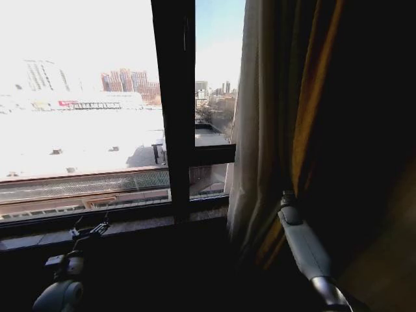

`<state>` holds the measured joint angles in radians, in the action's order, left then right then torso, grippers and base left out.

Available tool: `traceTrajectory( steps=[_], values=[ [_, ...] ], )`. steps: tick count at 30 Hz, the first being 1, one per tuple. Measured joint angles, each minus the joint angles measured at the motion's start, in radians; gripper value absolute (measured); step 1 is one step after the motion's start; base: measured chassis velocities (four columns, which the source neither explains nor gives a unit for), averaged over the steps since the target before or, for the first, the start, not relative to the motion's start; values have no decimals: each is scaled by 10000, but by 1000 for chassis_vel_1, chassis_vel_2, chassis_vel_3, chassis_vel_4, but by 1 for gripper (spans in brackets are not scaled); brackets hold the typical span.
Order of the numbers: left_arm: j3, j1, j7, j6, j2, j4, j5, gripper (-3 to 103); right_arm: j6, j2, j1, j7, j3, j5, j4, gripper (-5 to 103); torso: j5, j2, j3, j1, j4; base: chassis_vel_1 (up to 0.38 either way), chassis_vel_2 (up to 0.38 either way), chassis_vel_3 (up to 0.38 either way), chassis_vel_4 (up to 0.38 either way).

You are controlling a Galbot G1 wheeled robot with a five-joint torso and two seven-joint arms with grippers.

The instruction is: Open the curtains by pulling them apart, changing their state from closed to fully open.

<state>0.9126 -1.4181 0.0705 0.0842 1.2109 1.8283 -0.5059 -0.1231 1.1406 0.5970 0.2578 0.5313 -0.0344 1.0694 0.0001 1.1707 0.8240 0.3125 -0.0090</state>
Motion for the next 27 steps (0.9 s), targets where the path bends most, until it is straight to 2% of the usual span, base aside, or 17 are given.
traceTrajectory(
  steps=[8, 11, 13, 15, 18, 19, 21, 24, 27],
  values=[
    [0, 0, 0, 0, 0, 0, 0, 100, -166, 156, 454, -108, -164, 8, 664, 0, 0, 0, 0, -2, 0, 0, 0, 0, 0],
    [0, 0, 1, 0, 0, 0, 0, 100, -461, 205, 849, -910, -462, 360, 1277, 0, 0, 0, 0, -2, 2, 0, 0, 0, 0],
    [0, 0, 0, 0, 0, 0, 0, 100, -480, 202, 938, -1094, -521, 463, 1441, -2, 0, 0, 0, -1, 1, 0, 0, 0, 0],
    [0, 0, 1, 0, 0, 0, 0, 100, -472, 168, 1317, -1520, -784, 769, 2136, 8, -3, 0, -1, -2, 2, 0, 0, 0, 0],
    [0, 0, 1, 0, 0, 0, 0, 100, -387, 85, 1720, -1684, -1049, 954, 2796, 8, -1, 0, 0, -2, 3, 0, 0, 0, 0],
    [0, 0, -1, 0, 0, -1, 0, 100, -350, 37, 1911, -1704, -1172, 1003, 3087, 19, -4, 0, 0, -2, 3, 0, 0, 0, 0],
    [0, 0, 0, 0, 0, 0, 0, 100, -204, -87, 2348, -1708, -1436, 1178, 3713, 30, -1, 0, 0, -2, 2, 0, 0, 0, 0],
    [0, 0, 0, 0, 0, 0, 0, 100, -48, -256, 2805, -1739, -1719, 1402, 4341, 36, -3, 1, -1, -2, 2, 0, 0, 0, 0],
    [0, 0, 0, 0, 0, 0, 0, 100, -5, -475, 3311, -1780, -2021, 1545, 4854, 51, 0, 1, -1, -2, 0, 0, 0, 0, 0]
  ],
)
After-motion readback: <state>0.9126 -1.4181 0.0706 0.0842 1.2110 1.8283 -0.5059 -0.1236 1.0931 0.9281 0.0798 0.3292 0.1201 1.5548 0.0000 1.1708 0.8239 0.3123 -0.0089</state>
